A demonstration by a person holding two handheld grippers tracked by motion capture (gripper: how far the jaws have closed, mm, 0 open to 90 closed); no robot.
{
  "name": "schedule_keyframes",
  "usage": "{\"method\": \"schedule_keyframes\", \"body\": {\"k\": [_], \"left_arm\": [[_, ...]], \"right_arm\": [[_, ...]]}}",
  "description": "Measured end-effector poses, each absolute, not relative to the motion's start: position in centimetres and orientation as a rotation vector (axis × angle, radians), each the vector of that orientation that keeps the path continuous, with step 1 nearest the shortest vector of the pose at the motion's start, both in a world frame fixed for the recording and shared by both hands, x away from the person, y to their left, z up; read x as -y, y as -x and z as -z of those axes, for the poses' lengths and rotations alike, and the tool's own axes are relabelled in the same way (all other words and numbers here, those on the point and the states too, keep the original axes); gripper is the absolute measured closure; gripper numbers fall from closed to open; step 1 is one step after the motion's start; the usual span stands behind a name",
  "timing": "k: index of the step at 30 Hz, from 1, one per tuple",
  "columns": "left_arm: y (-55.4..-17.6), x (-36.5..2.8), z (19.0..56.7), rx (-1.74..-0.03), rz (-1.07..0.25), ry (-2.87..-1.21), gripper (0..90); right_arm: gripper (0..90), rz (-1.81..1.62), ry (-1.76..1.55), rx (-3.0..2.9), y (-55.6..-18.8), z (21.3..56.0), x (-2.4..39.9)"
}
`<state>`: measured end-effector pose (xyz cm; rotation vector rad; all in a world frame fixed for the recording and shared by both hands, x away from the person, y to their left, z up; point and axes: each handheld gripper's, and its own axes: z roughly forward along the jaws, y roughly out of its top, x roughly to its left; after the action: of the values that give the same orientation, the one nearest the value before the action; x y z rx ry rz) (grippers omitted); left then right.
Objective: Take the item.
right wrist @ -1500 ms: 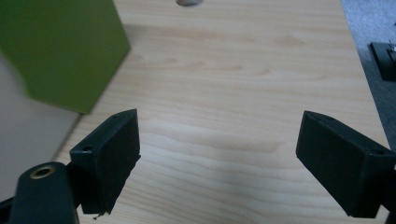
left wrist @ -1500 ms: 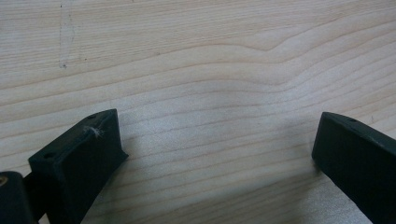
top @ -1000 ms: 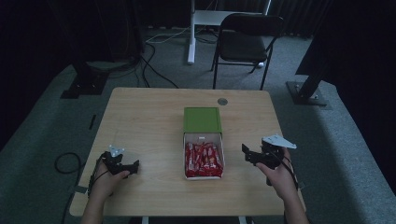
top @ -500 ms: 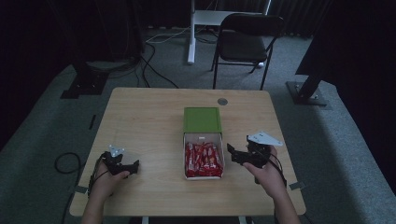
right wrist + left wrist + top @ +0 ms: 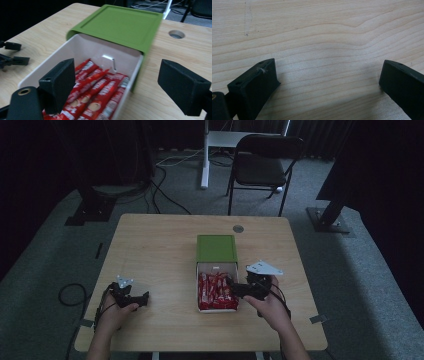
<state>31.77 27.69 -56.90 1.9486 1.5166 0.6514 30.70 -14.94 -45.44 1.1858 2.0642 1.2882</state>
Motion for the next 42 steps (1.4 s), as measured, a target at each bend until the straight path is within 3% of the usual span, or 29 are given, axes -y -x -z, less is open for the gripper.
{"method": "schedule_keyframes", "body": {"k": [20, 29, 31, 34, 36, 42], "left_arm": [[-31.8, -27.7, 56.9, -1.516, -0.651, -1.948, 2.4], [-31.8, -27.7, 56.9, -1.516, -0.652, -1.948, 2.4], [-31.8, -27.7, 56.9, -1.516, -0.652, -1.948, 2.4], [-31.8, -27.7, 56.9, -1.516, -0.652, -1.948, 2.4], [-31.8, -27.7, 56.9, -1.516, -0.652, -1.948, 2.4], [-31.8, -27.7, 56.9, -1.516, -0.652, -1.948, 2.4]], "right_arm": [[15.9, -1.289, -1.180, -2.165, -30.2, 47.6, 10.1], [23.2, -1.240, -1.183, -2.208, -29.9, 48.8, 8.9], [29.6, -1.213, -1.170, -2.213, -29.9, 49.0, 8.9], [31.1, -1.201, -1.164, -2.206, -29.9, 49.0, 8.9], [38.1, -1.186, -1.162, -2.203, -30.0, 49.2, 8.9], [41.6, -1.204, -1.227, -2.271, -30.3, 49.7, 8.6]]}}
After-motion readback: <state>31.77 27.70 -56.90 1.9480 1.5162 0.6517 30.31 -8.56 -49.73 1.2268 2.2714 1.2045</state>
